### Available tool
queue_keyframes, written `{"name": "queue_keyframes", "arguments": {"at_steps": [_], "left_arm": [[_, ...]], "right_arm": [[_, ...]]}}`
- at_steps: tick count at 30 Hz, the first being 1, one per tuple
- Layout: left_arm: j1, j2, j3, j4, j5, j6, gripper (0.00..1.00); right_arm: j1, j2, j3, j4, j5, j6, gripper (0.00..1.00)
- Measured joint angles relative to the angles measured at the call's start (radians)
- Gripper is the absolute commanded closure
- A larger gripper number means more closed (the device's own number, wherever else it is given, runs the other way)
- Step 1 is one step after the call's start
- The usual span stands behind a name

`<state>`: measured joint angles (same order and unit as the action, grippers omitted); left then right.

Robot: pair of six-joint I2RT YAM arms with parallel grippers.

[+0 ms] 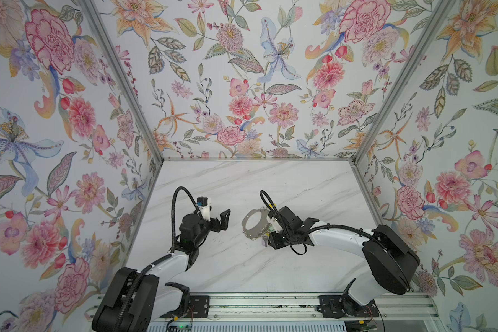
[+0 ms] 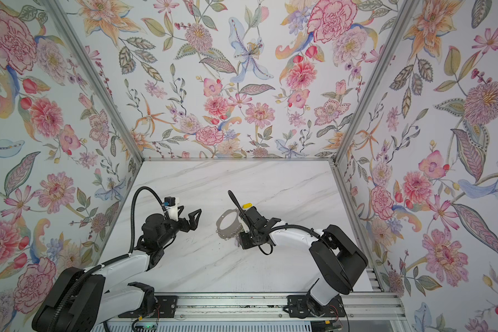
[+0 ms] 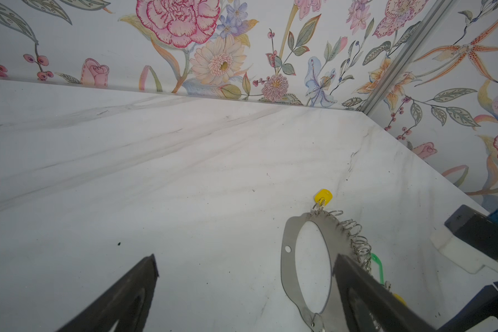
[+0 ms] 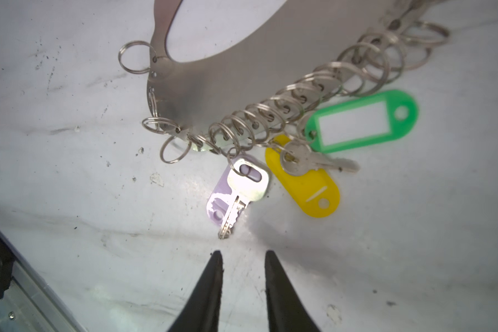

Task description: Remove the keys from the keyring

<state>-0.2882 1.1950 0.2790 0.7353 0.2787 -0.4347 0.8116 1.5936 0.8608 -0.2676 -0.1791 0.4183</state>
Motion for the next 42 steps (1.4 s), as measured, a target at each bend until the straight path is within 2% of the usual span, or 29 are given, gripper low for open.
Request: {"name": "queue_keyframes", "arguments": {"at_steps": [17,26,42], "left_arm": [[0.000,0.013,0.000,0.000,0.002,0.000,0.01],[0.000,0.019,0.000,0.000,0.003,0.000,0.01],[0.000,0.024,0.000,0.000,0.003,0.000,0.01]], "right_arm": [[-0.027,0.163,0.128,0.071,-0.023,-0.047,0.75],[-0.027,0.184,0.139,0.072,-0.024,-0.053,0.75],[-0.027,0.200,0.167,0.070,-0.035,-0.066,0.87]]}}
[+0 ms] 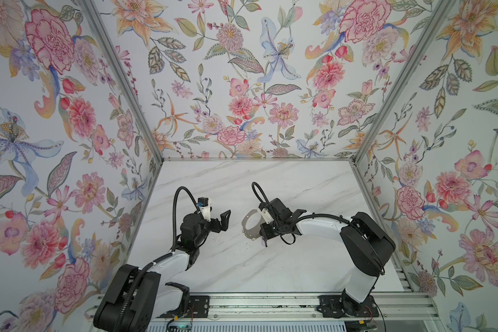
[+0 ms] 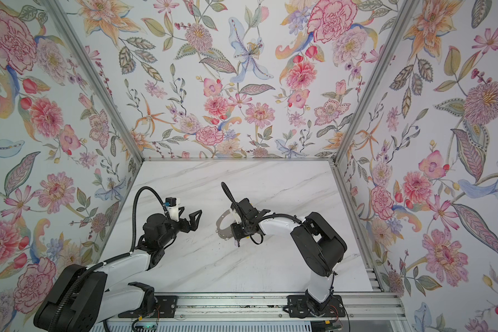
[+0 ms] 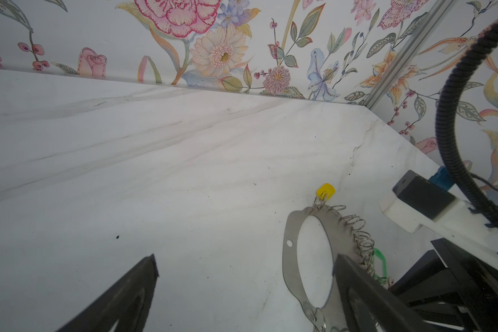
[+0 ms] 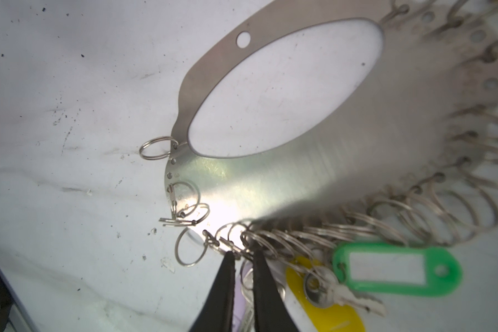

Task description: Remove the keys from the keyring

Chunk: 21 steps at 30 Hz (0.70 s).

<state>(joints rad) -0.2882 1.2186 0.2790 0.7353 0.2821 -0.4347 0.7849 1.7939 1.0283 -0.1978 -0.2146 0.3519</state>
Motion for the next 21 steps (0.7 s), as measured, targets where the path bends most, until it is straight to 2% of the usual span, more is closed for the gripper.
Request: {"name": "queue_keyframes", "arguments": {"at_steps": [5,21], "left_arm": [[0.000,0.000,0.000,0.000,0.000,0.000,0.01],[0.000,0.000,0.000,0.000,0.003,0.000,0.01]], "right_arm": [[0.000,0.000,0.000,0.000,-0.003,0.000,0.83],[0.002,0.000,-0.013,-0.016,0.004,-0.008,0.81]]}}
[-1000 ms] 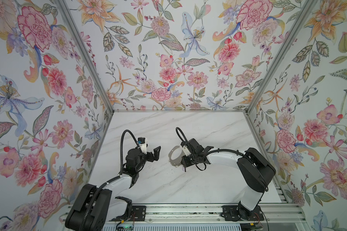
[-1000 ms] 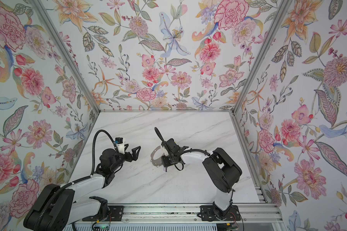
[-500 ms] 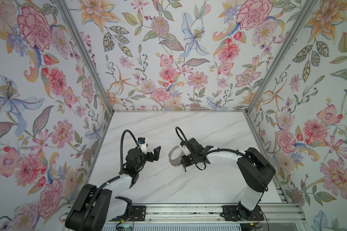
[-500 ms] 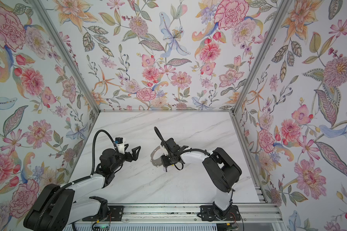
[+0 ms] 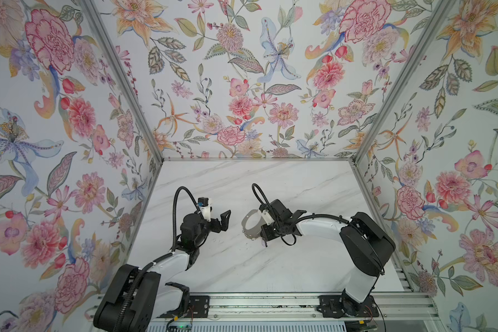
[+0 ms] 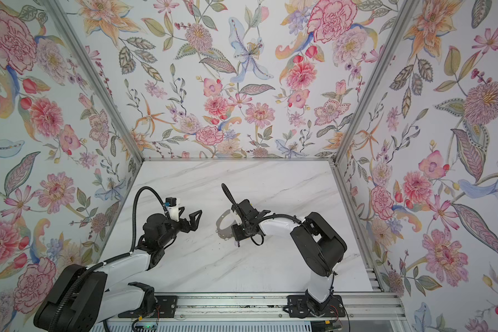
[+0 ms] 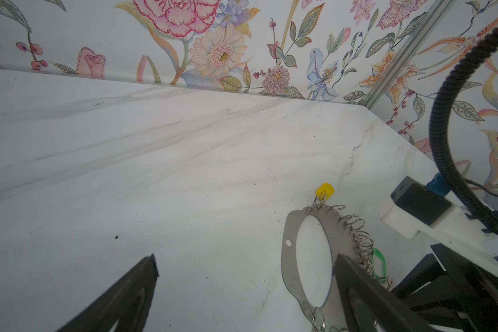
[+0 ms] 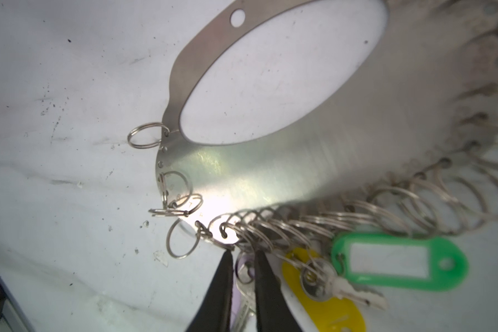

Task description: Remove the keys from the keyring

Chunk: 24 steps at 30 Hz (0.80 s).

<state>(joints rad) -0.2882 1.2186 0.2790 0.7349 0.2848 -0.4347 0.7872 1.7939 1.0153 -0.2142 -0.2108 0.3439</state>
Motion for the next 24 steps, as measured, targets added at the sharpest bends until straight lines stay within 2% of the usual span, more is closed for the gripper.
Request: {"name": "queue_keyframes", "arguments": {"at_steps": [8,17,24], "left_arm": [[0.000,0.000,0.000,0.000,0.000,0.000,0.01],[0.000,0.000,0.000,0.000,0.000,0.000,0.01],[0.000,0.001,0.000,0.000,0.000,0.000,0.04]], "right_arm": [[0.014,0.000,0.000,-0.010,0.021,-0.016,0.80],[0.016,0.000,0.000,-0.014,0.052,-0.033,0.86],[0.016,-0.004,0.000,-0.038,0.064,-0.079,0.95]]}}
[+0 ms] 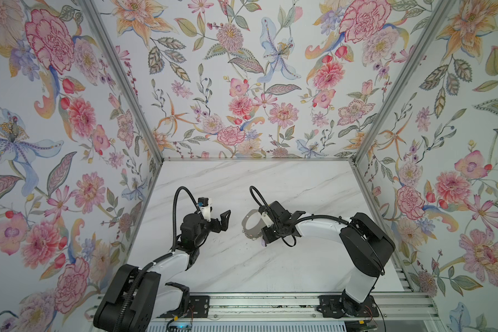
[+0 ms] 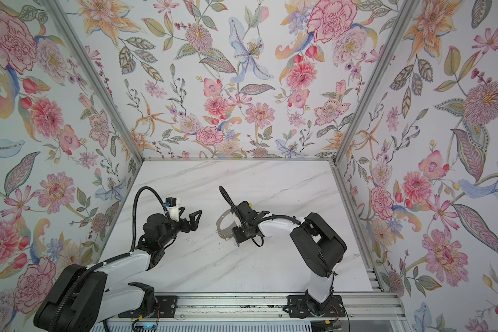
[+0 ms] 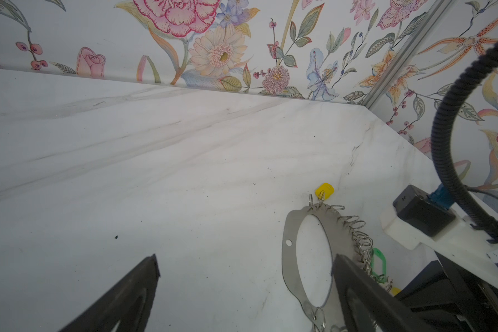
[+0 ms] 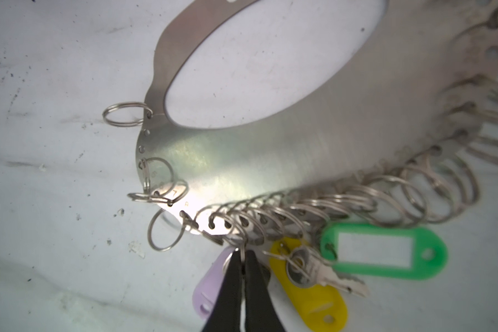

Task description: Remove the keys from the keyring

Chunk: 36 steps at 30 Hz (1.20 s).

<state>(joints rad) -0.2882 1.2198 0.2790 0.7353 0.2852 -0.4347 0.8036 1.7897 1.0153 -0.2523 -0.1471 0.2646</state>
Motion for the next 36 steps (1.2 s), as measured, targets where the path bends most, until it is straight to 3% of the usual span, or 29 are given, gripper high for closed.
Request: {"name": "queue_keyframes", "arguments": {"at_steps": [15,22,36], "left_arm": [[-0.001,0.005,0.000,0.000,0.020,0.001,0.08],[-0.050,0.009,0.001,0.011,0.030,0.008,0.11],[-0.158,0.145,0.068,0.036,0.068,0.034,0.15]], "right_arm": [[-0.002,-0.128,0.000,-0.066,0.036,-0.119,0.96],[-0.042,-0.176,0.000,-0.101,0.031,-0.181,0.95],[-0.129,-0.142,-0.088,-0.130,0.012,-0.140,0.95]]}}
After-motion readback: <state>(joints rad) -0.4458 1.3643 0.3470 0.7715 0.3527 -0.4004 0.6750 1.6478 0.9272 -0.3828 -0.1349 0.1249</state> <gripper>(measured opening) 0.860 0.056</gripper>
